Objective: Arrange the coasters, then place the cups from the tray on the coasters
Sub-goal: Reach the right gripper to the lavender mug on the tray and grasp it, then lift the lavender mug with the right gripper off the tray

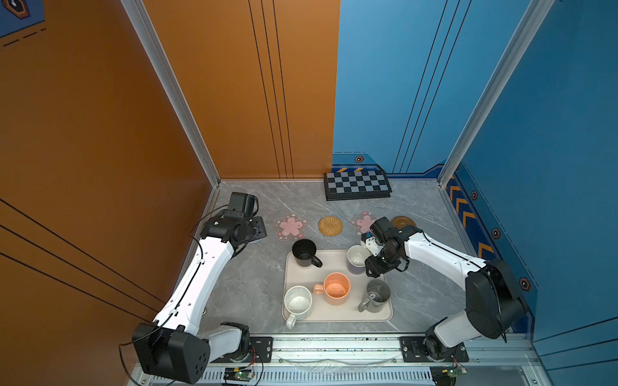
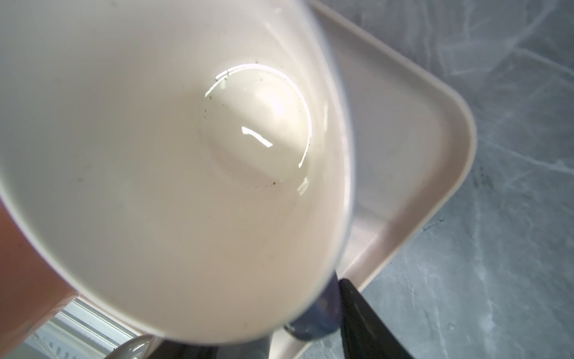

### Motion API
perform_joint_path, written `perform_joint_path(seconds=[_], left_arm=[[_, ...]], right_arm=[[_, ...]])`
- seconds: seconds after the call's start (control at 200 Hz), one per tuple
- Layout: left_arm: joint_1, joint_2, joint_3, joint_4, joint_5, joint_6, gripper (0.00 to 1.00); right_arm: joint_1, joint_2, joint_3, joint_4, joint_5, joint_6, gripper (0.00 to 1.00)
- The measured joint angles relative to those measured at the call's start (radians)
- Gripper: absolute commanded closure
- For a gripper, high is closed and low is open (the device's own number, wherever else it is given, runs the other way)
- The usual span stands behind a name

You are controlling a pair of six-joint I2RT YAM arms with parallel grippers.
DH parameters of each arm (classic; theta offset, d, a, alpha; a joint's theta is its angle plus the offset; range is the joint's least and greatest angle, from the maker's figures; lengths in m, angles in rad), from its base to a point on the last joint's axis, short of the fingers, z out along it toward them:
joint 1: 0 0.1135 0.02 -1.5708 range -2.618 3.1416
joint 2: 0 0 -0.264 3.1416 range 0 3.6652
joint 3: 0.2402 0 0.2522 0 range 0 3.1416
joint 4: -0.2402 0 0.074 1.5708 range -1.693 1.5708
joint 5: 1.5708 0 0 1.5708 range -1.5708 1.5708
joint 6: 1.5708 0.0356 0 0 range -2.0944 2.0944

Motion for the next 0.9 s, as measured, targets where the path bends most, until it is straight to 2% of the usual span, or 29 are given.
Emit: perform_joint_path(seconds=[0.225,0.601,0.896], left_arm=[[0.0,-0.039,-0.02,0.0,0.006,-0.006,0.38],[0.0,-0.121,-0.092,-0.002,0.006,-0.053,0.38],[0.0,-0.203,-0.14,-0.002,0.01,-0.069,0.38]], right_arm=[[0.015,0.0,0.0,0.011,0.003,-0.002,0.47],[0.064,0.0,-0.001,0.035,0.006,0.032,0.68],[0.097,-0.008,-0.043,0.103,0.005,0.09,0.81]])
